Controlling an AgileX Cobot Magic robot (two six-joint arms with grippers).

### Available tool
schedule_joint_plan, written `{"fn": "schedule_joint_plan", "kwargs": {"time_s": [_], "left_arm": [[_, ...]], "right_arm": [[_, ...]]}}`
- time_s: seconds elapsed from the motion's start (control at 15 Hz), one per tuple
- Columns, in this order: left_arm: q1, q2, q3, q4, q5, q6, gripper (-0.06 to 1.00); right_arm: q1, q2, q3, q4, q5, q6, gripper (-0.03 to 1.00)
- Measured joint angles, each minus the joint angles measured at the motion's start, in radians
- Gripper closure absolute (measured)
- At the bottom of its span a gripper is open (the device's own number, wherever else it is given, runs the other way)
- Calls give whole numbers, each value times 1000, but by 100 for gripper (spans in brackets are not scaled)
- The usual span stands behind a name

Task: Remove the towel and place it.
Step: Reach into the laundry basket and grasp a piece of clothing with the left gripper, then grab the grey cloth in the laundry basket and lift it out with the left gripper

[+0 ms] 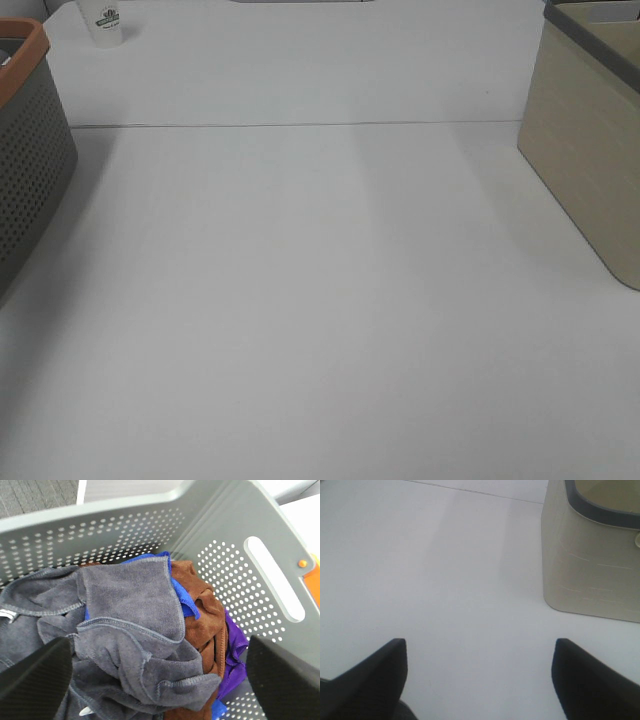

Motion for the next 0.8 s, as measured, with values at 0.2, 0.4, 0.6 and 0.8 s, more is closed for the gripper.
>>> {"fn": "schedule_joint_plan", "kwargs": {"time_s": [0.2, 0.4, 0.6, 0.8], "left_arm": [[0, 86, -48, -13, 11, -49, 12], [0, 155, -49, -20, -14, -116, 16], [0, 212, -49, -20, -25, -169, 19], [0, 216, -49, 1, -34, -209, 26]], "right_arm": [[0, 0, 0, 0, 0, 0, 19], [0, 0, 0, 0, 0, 0, 19], [0, 0, 0, 0, 0, 0, 20], [0, 0, 0, 0, 0, 0, 20]]}}
